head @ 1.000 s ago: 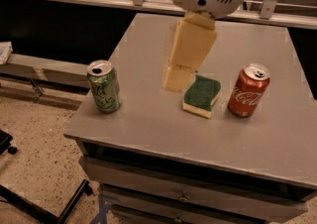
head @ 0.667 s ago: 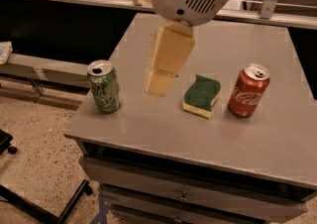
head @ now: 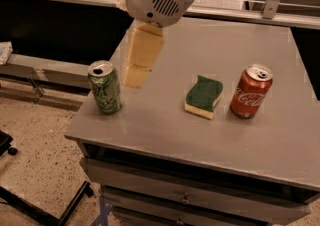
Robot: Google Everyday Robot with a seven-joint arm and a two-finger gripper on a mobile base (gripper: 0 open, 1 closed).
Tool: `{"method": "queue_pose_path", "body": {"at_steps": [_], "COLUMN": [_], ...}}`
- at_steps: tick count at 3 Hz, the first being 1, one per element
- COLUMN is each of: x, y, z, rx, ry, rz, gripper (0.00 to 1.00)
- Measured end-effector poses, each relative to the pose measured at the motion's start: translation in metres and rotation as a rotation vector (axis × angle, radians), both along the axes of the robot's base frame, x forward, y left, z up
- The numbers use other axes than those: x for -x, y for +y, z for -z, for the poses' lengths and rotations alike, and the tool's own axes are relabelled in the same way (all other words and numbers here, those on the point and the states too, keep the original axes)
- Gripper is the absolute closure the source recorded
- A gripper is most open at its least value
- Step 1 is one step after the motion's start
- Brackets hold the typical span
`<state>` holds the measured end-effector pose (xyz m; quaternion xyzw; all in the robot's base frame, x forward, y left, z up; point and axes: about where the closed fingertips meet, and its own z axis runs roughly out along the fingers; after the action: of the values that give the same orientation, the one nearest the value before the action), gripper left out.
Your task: Pick green can
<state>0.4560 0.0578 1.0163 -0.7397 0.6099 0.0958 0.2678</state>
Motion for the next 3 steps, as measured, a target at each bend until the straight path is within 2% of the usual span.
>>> {"method": "queue_pose_path", "body": {"at_steps": [3], "x": [-0.045], "y": [0.043], "z": [0.048], "rx": [-0.013], "ry": [0.038], "rz": [-0.037], "gripper": [0.00]}}
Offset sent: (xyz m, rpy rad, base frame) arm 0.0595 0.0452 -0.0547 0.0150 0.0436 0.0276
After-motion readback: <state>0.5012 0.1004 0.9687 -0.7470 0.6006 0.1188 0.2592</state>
